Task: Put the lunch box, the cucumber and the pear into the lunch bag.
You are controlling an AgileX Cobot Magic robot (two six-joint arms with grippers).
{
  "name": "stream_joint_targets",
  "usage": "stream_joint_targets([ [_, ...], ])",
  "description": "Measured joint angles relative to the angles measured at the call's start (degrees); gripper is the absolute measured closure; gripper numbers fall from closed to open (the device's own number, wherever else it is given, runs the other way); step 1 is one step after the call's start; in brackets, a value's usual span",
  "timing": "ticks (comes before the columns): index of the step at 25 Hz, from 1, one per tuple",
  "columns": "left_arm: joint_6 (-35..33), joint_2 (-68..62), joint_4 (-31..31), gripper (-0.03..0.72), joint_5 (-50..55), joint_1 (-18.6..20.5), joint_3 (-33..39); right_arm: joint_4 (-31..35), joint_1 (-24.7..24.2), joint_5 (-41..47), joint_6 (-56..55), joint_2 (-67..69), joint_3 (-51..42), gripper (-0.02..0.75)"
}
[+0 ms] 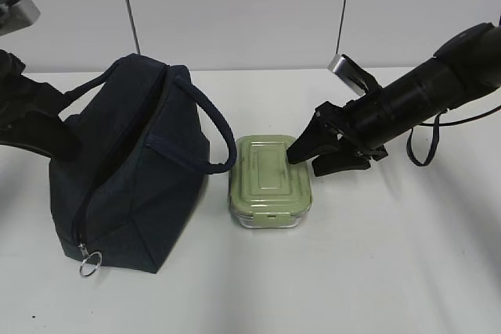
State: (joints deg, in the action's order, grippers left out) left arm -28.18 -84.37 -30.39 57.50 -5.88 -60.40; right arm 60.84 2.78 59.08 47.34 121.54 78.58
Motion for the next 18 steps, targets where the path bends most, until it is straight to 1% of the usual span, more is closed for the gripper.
stream_joint_targets([
  [7,0.0,0.0,0.0,0.704,-0.1,0.0,0.0,1.8,0.0,-2.3,2.6,0.5,0.0,0.209],
  [11,0.0,0.0,0.0,0.704,-0.1,0.0,0.0,3.5,0.3,-2.4,3.5,2.2,0.0,0.173],
  [15,0.0,0.0,0.0,0.704,-0.1,0.0,0.0,3.6,1.3,-2.0,3.8,4.1,0.0,0.165],
  [17,0.0,0.0,0.0,0.704,-0.1,0.0,0.0,4.1,1.8,-1.6,3.9,4.4,0.0,0.181],
  [18,0.0,0.0,0.0,0.704,-0.1,0.0,0.0,4.3,2.1,-1.5,4.0,4.4,0.0,0.223],
])
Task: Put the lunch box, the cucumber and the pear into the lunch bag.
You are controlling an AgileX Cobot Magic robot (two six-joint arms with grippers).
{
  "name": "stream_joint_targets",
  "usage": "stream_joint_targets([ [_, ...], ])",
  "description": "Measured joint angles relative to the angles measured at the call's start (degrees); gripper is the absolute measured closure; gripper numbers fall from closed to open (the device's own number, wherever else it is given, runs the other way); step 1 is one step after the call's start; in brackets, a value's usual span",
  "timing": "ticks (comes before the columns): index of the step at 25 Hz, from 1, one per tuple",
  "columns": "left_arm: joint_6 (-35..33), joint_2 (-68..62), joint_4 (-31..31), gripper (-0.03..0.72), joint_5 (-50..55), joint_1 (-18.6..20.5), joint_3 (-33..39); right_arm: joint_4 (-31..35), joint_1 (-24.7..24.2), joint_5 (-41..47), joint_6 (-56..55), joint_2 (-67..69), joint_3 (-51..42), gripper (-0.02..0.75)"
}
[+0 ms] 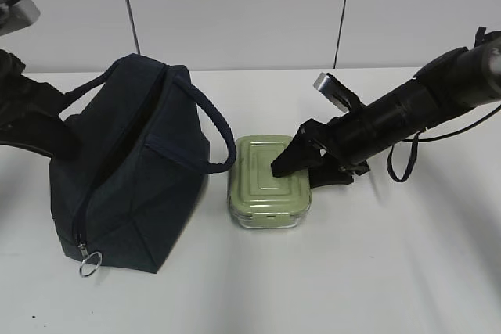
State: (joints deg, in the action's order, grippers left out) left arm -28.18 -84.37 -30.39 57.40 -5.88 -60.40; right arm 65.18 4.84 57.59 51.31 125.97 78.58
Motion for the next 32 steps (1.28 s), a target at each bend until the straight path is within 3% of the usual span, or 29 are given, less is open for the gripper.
stream_joint_targets([
  [4,0.0,0.0,0.0,0.704,-0.1,0.0,0.0,1.7,0.2,0.8,-0.1,0.0,0.0,0.383],
  [15,0.0,0.0,0.0,0.704,-0.1,0.0,0.0,-5.0,-2.1,-1.1,-1.8,-9.5,0.0,0.405],
  [21,0.0,0.0,0.1,0.704,-0.1,0.0,0.0,-6.2,-1.2,0.5,-9.5,-17.7,8.4,0.405],
  [26,0.0,0.0,-0.4,0.704,-0.6,0.0,0.0,-6.6,5.5,1.5,-15.2,-18.3,16.7,0.405],
  [32,0.0,0.0,-2.0,0.704,-0.9,0.0,0.0,-6.6,15.9,-3.4,-17.4,-17.9,18.2,0.406],
])
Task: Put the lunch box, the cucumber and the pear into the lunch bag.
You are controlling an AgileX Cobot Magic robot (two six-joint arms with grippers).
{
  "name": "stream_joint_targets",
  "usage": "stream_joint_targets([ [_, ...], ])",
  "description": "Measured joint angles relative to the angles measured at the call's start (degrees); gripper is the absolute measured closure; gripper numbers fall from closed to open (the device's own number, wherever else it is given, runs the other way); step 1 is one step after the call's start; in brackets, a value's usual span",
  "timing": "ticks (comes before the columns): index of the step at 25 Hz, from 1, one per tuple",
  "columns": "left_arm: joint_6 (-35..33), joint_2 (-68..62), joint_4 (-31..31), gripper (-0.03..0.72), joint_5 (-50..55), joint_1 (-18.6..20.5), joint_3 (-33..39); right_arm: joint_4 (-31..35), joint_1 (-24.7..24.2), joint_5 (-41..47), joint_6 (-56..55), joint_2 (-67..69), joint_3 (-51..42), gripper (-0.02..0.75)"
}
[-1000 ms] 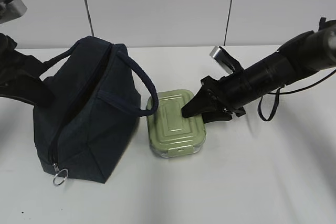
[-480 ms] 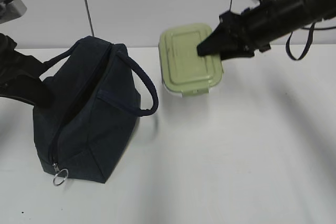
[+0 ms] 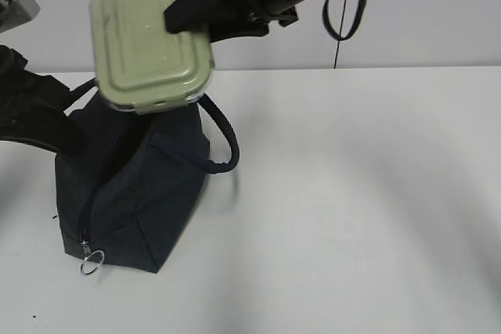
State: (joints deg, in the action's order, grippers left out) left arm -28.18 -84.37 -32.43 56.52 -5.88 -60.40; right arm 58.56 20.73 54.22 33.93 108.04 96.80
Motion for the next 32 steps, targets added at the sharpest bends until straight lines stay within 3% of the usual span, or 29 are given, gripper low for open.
stream_joint_targets([
  [8,0.0,1.2,-1.9,0.704,-0.3,0.0,0.1,-1.0,3.7,-4.7,-2.0,3.6,0.1,0.409],
  [11,0.0,2.4,-1.9,0.704,-0.6,0.0,0.1,-8.5,3.8,-5.1,-6.6,4.1,0.3,0.409],
  [16,0.0,3.3,-3.5,0.704,-0.8,0.0,0.1,-26.5,3.9,-2.4,-18.2,4.4,0.3,0.409],
  [18,0.0,3.3,-4.4,0.704,-1.1,-0.1,0.1,-28.6,4.2,-1.5,-19.8,4.7,0.3,0.409],
  [22,0.0,3.3,-5.0,0.704,-1.6,-0.4,0.1,-28.8,6.5,-1.6,-20.8,5.9,0.5,0.409],
  [28,0.0,3.3,-4.7,0.704,-0.7,-0.4,0.1,-23.3,10.5,-2.2,-18.2,11.2,4.0,0.408],
  [30,0.0,3.3,-4.6,0.704,-0.6,-0.4,0.1,-21.1,10.9,-0.9,-15.8,12.5,6.0,0.395],
  [32,0.0,3.3,-4.4,0.704,-0.6,-0.4,0.1,-20.1,10.9,0.0,-14.5,13.4,7.6,0.33],
])
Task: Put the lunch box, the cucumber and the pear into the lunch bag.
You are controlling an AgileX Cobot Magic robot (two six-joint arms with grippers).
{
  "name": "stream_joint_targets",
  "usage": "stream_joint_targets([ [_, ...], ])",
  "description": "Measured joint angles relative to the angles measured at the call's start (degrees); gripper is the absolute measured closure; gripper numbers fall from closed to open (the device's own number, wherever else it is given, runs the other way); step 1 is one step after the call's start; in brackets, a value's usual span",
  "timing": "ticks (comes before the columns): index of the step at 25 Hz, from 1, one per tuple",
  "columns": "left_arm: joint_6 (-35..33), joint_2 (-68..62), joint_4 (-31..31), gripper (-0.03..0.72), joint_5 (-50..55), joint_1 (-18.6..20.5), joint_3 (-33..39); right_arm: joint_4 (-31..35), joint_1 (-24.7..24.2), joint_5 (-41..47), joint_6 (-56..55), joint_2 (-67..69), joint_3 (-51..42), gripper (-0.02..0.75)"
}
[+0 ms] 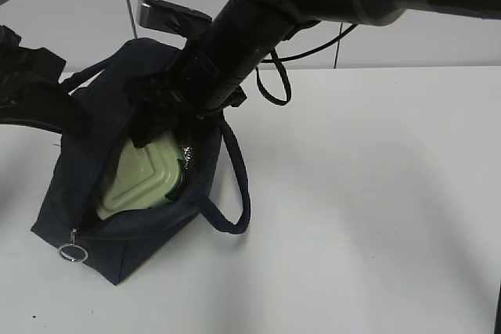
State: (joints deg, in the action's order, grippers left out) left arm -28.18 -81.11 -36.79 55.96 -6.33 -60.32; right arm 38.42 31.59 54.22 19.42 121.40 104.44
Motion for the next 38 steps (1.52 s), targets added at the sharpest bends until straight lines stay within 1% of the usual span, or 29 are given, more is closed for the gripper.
stream_joint_targets([
  [2,0.0,0.0,0.3,0.704,0.0,0.0,0.0,0.7,0.0,0.5,0.4,0.2,1.4,0.279],
  [4,0.0,0.0,0.9,0.704,0.1,0.0,0.1,1.1,0.0,0.8,0.8,0.2,3.6,0.258],
  [8,0.0,0.1,0.9,0.704,0.1,0.0,0.1,-0.5,0.1,2.5,0.9,0.2,6.7,0.246],
  [10,0.0,0.1,0.7,0.704,0.2,0.0,0.1,-2.8,0.1,4.0,-0.1,0.2,8.4,0.246],
  [16,0.0,0.1,1.0,0.704,0.3,0.0,0.1,-19.9,0.2,12.2,-10.6,0.2,13.8,0.245],
  [18,0.0,0.1,1.1,0.704,0.3,0.0,0.1,-24.0,0.2,15.2,-13.7,0.2,14.9,0.246],
  [21,0.0,0.1,1.2,0.704,0.3,0.0,0.1,-28.0,0.2,16.3,-16.1,0.2,15.1,0.256],
  [27,0.0,0.1,1.3,0.704,0.3,0.0,0.1,-30.9,0.2,16.6,-18.3,0.2,13.4,0.274],
  [32,0.0,0.1,1.7,0.704,0.3,0.0,0.1,-30.8,0.2,16.6,-19.4,0.2,8.3,0.277],
  [35,0.0,0.1,1.7,0.704,0.3,0.0,0.1,-29.0,0.2,16.6,-19.7,0.2,5.8,0.283],
  [36,0.0,0.1,1.7,0.704,0.3,0.0,0.1,-28.0,0.2,16.6,-19.4,0.2,5.2,0.293],
  [37,0.0,0.1,1.7,0.704,0.3,0.0,0.1,-26.6,0.2,16.6,-19.4,0.2,4.5,0.323],
  [38,0.0,0.1,1.7,0.704,0.3,0.0,0.1,-25.4,0.2,16.1,-18.5,0.2,4.0,0.384],
])
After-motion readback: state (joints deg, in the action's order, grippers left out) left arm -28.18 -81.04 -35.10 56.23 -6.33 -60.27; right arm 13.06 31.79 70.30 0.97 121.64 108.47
